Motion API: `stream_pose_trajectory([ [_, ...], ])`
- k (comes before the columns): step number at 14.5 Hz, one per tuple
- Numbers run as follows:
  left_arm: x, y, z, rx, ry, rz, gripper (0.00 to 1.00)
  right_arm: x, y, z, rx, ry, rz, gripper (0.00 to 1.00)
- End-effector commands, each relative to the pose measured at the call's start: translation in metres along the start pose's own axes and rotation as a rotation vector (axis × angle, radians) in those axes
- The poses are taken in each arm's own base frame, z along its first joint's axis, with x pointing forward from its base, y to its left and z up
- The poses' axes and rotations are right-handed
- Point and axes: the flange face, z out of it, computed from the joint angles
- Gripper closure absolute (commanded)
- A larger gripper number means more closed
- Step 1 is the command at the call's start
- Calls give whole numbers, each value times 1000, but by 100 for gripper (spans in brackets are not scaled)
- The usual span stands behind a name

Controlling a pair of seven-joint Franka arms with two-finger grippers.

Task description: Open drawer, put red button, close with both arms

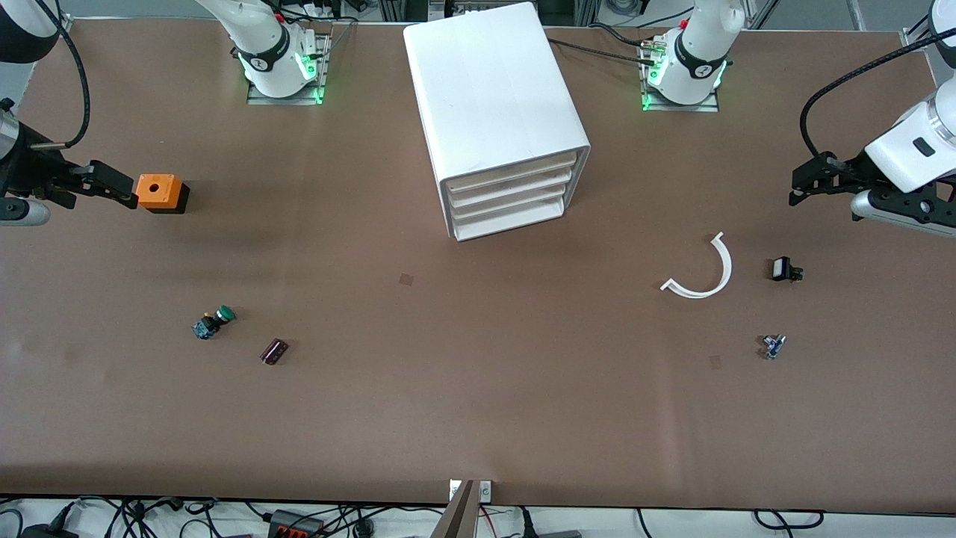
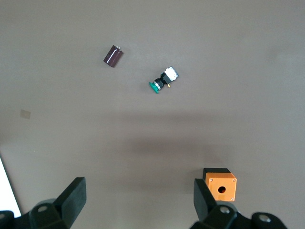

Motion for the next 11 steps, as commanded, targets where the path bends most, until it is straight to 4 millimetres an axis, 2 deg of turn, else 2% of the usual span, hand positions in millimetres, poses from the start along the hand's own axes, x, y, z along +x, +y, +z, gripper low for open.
stream_pose_trajectory([
  [1,2,2,1,19,5,21,0,-3,-4,-6,-11,3,-8,0],
  [7,0,6,2,16,-14,32,0,-2,-4,-5,-12,3,-11,0],
  [11,11,6,-1,5,-44,29,0,-3,-4,-6,-14,3,-17,0],
])
